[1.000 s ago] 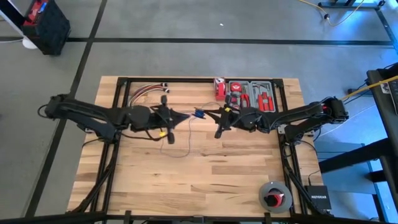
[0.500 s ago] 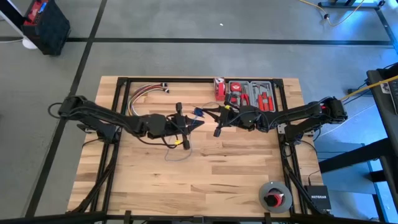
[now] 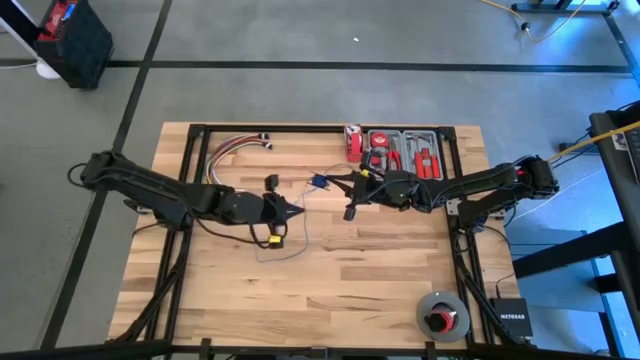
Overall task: Coil cords
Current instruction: Coil the blue wire on the black spool
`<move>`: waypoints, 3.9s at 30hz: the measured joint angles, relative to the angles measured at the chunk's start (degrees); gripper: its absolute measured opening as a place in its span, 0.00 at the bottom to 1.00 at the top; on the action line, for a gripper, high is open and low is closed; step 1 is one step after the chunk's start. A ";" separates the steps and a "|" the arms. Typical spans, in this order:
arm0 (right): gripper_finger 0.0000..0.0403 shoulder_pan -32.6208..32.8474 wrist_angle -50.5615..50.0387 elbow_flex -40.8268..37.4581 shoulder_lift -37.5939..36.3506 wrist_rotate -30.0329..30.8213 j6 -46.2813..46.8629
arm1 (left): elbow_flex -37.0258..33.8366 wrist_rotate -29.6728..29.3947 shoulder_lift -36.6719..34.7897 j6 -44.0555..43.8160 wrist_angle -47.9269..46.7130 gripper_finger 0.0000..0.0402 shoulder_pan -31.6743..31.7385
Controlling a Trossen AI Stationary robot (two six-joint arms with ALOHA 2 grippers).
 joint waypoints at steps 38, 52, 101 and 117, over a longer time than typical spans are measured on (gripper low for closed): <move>0.01 0.00 0.10 0.00 0.00 0.18 -0.39 | -9.42 -0.03 14.06 -6.84 30.77 0.32 7.11; 0.01 0.00 -0.24 0.00 0.00 0.49 -0.61 | -9.40 15.22 24.25 -13.01 45.32 0.32 11.74; 0.01 0.00 -2.48 1.44 -0.02 0.47 -0.44 | -9.31 14.59 28.00 -9.96 53.96 0.02 11.67; 0.01 0.04 -2.64 1.51 -0.02 -3.45 -0.43 | -9.31 -7.74 5.40 -0.27 10.87 0.00 11.28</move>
